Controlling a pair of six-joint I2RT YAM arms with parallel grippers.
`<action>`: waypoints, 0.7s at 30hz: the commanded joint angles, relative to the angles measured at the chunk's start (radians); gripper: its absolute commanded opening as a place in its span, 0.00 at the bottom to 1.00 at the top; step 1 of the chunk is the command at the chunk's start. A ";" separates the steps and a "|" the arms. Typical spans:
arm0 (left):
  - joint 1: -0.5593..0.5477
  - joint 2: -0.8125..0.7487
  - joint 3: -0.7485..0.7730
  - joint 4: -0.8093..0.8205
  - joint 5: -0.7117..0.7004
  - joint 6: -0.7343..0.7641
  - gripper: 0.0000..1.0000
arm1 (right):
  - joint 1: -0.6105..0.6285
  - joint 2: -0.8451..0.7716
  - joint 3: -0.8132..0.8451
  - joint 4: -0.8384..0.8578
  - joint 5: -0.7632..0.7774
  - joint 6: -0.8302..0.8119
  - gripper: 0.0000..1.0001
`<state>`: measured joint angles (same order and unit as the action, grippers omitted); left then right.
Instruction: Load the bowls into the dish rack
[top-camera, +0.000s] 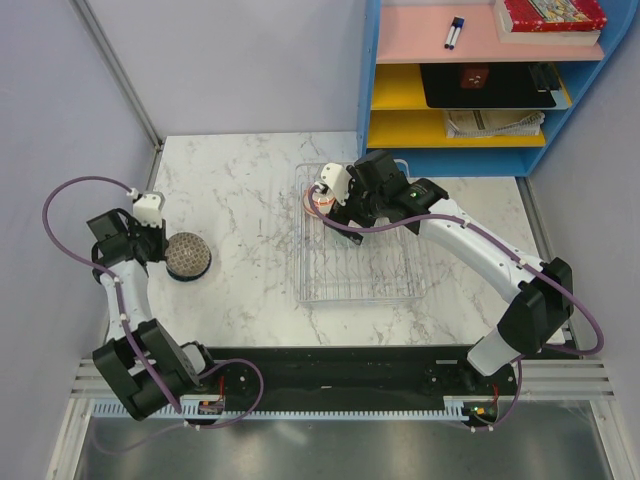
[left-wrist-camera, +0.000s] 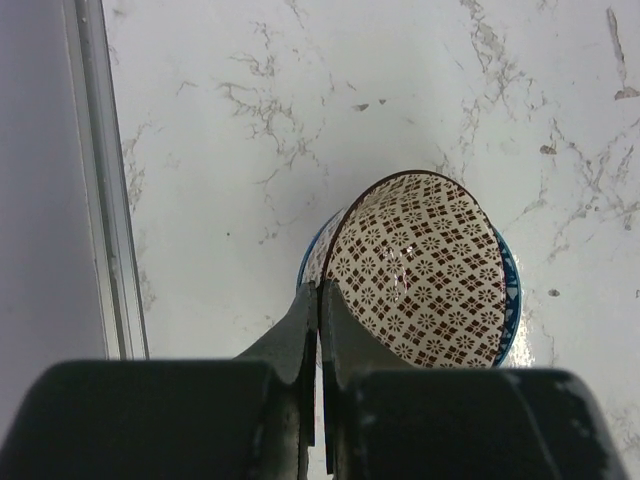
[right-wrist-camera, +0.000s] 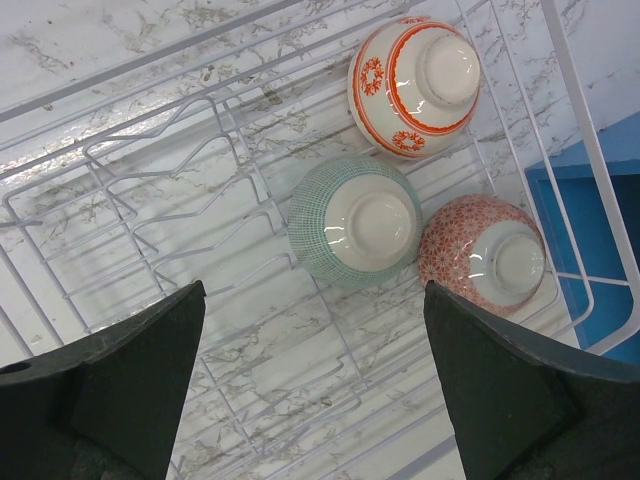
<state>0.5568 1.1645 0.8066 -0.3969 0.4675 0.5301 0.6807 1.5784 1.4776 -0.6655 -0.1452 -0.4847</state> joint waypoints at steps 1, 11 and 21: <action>0.008 -0.052 -0.033 0.000 -0.016 0.027 0.02 | 0.002 -0.032 0.018 0.023 -0.019 0.015 0.98; 0.011 -0.085 -0.038 0.003 -0.003 0.011 0.02 | 0.003 -0.021 0.023 0.018 -0.025 0.018 0.98; 0.011 -0.051 -0.044 0.004 -0.040 0.027 0.02 | 0.005 -0.018 0.029 0.015 -0.025 0.018 0.98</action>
<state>0.5644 1.1061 0.7498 -0.4175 0.4438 0.5323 0.6823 1.5784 1.4776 -0.6659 -0.1459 -0.4747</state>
